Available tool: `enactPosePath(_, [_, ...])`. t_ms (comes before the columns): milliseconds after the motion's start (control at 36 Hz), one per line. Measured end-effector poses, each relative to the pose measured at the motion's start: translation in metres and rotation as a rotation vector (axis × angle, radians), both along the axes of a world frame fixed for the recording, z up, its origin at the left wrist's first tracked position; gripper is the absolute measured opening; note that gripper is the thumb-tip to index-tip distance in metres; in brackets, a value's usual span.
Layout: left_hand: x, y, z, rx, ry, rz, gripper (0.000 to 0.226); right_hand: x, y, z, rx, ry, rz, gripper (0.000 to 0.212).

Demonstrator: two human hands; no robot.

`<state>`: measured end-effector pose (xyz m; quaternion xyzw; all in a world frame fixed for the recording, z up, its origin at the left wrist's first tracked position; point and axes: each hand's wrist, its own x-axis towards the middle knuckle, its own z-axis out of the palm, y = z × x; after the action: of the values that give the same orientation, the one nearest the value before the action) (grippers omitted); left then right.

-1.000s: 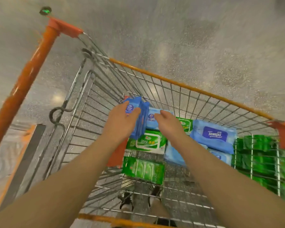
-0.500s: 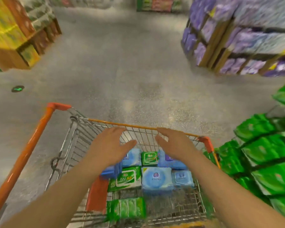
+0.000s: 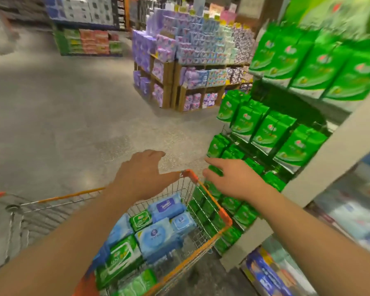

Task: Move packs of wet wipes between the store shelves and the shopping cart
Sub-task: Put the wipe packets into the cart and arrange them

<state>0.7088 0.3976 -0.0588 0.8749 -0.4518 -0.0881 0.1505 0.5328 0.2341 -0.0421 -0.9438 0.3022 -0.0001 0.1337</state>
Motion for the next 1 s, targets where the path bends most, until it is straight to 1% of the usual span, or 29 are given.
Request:
enactPosePath(139, [-0.050,-0.030,0.026,-0.073,-0.006,-0.153,0.087,-0.073,-0.007,0.029,-0.084,0.020,-0.185,0.057])
enactPosePath(222, [-0.085,-0.048,0.038,-0.089,-0.027,-0.253,0.088,-0.124,-0.013,0.038,-0.119,-0.002,-0.276,0.059])
enactPosePath(306, [-0.132,-0.063,0.052,-0.119,-0.045,-0.358,0.088,-0.185,-0.013,0.047,-0.155,-0.020,-0.353,0.062])
enactPosePath(444, [-0.209,-0.078,0.069,-0.112,-0.070,-0.461,0.092,-0.274,0.004,0.063,-0.165,-0.061,-0.506,0.058])
enactPosePath(583, [-0.302,-0.085,0.086,-0.143,-0.072,-0.588,0.085,-0.379,0.023,0.071,-0.177,-0.159,-0.637,0.059])
enactPosePath(694, [-0.371,-0.088,0.098,-0.180,-0.098,-0.656,0.085,-0.452,0.041,0.074,-0.166,-0.233,-0.714,0.062])
enactPosePath(861, [-0.446,-0.098,0.119,-0.242,-0.097,-0.751,0.083,-0.533,0.054,0.077,-0.160,-0.329,-0.855,0.062])
enactPosePath(1000, [-0.485,-0.118,0.133,-0.301,-0.082,-0.833,0.084,-0.576,0.050,0.076,-0.162,-0.330,-0.922,0.057])
